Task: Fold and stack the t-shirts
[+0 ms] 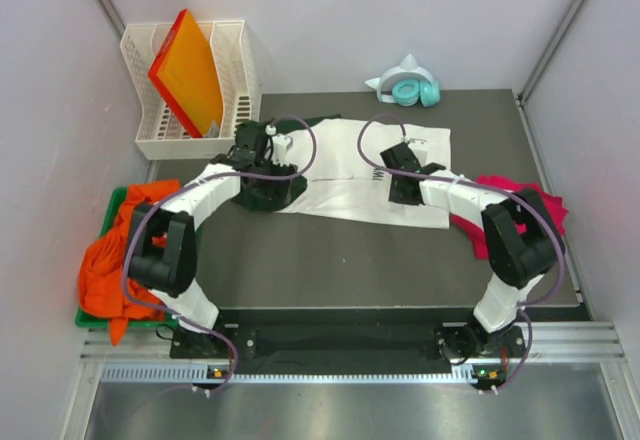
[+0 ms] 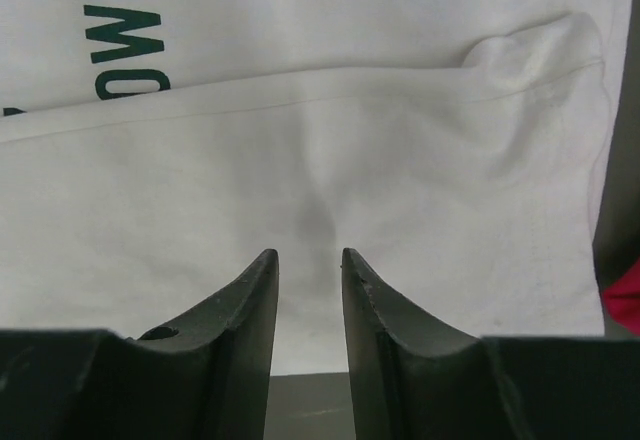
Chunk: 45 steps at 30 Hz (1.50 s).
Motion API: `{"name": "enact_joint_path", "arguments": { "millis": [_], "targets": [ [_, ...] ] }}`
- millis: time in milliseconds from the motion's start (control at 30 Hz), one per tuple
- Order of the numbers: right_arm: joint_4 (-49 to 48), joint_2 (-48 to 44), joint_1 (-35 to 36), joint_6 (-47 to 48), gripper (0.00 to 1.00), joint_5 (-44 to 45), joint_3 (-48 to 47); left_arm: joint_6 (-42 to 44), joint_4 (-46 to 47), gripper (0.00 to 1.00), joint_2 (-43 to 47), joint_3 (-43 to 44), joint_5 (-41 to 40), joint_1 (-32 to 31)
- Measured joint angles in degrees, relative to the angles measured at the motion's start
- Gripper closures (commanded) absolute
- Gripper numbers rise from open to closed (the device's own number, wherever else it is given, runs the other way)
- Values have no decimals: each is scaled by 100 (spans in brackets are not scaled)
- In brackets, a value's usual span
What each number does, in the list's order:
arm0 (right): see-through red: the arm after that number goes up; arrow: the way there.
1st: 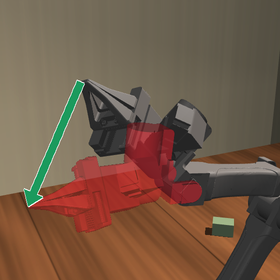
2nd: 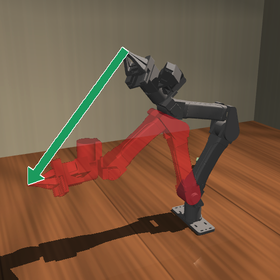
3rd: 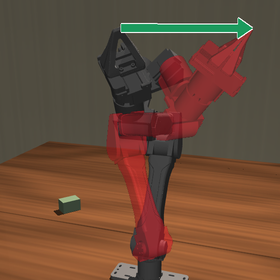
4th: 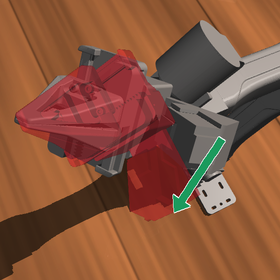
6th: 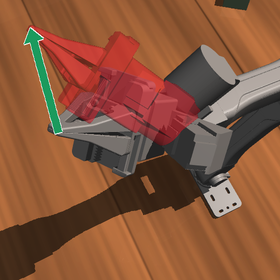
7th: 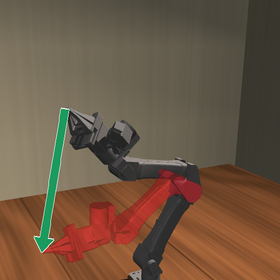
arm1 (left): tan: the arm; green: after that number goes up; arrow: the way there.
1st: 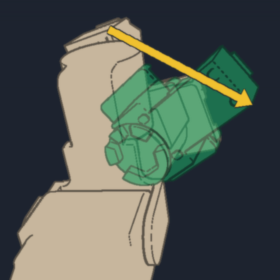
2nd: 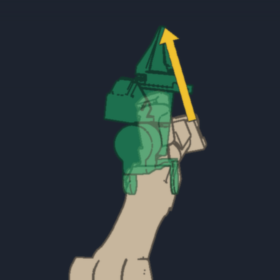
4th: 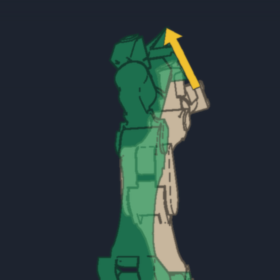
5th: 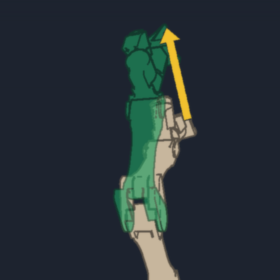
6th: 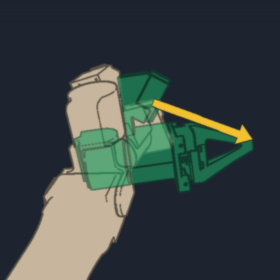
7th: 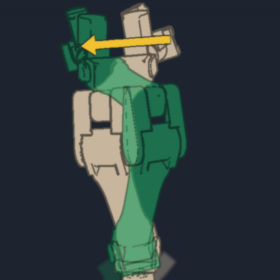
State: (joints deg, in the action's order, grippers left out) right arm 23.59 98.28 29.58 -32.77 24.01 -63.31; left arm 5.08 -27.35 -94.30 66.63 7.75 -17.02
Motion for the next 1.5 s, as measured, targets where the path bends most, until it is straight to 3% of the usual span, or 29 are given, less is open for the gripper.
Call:
{"name": "enact_joint_path", "arguments": {
  "millis": [367, 833, 1333, 1500],
  "targets": [
    [243, 476, 4, -481, 67, -151, -129, -46, -553, 21, -1211, 514, -181, 35],
    [245, 452, 87, -839, 67, -105, 46, 389, -984, 30, -1305, 553, -439, 26],
    [-319, -125, 365, -1143, 64, 136, 905, 575, -1488, 27, -173, -457, -258, 52],
    [-315, -249, 380, -1141, 57, 98, 1010, 452, -1456, 22, 232, -455, -188, 160]
  ]
}}
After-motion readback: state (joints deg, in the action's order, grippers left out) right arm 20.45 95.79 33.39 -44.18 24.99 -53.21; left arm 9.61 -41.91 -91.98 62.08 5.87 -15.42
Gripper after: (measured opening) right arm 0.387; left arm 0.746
